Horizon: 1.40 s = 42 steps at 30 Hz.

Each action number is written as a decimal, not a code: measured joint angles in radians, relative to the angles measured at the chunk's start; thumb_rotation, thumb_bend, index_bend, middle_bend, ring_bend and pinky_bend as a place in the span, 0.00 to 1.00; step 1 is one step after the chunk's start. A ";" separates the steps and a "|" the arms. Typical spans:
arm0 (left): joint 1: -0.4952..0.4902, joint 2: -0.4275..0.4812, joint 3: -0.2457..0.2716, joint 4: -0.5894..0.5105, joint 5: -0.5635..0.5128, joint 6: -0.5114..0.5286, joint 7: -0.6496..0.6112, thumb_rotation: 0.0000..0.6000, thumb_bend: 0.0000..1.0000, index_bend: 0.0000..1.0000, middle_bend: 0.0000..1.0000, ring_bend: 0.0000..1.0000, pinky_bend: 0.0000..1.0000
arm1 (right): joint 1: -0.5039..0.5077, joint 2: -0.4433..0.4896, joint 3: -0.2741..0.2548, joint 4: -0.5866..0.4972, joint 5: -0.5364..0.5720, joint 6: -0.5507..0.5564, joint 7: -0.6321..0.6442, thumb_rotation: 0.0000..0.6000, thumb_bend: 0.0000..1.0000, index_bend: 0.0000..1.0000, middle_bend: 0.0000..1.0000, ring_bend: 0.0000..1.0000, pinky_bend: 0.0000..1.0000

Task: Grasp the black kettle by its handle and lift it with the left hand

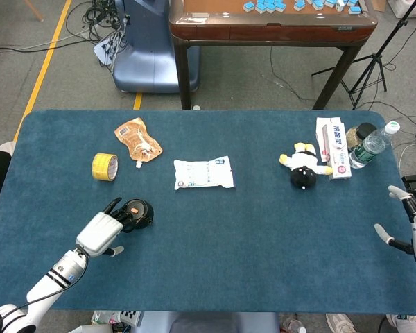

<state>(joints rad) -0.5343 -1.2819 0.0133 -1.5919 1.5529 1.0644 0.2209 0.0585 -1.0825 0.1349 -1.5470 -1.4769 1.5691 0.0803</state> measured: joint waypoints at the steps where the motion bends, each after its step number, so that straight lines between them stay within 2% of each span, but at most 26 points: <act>1: -0.001 -0.002 0.000 0.000 -0.004 -0.004 0.003 1.00 0.15 0.37 0.32 0.27 0.01 | -0.001 0.000 -0.001 0.001 0.000 0.000 0.001 1.00 0.21 0.21 0.32 0.20 0.26; 18: -0.005 -0.030 -0.007 0.031 -0.048 -0.020 0.037 1.00 0.15 0.43 0.37 0.30 0.01 | -0.010 -0.002 -0.005 0.010 0.007 0.000 0.010 1.00 0.21 0.21 0.32 0.20 0.26; 28: -0.005 -0.042 -0.013 0.073 -0.031 0.005 0.013 1.00 0.15 0.42 0.37 0.30 0.01 | -0.016 -0.002 -0.006 0.009 0.010 0.003 0.010 1.00 0.21 0.21 0.32 0.20 0.26; 42: -0.009 -0.061 0.008 0.169 0.010 0.012 -0.037 1.00 0.15 0.44 0.37 0.30 0.01 | -0.018 -0.003 -0.006 0.004 0.012 0.003 0.000 1.00 0.21 0.21 0.32 0.20 0.26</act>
<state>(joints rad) -0.5435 -1.3425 0.0211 -1.4226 1.5627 1.0769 0.1839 0.0405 -1.0860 0.1291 -1.5430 -1.4650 1.5718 0.0805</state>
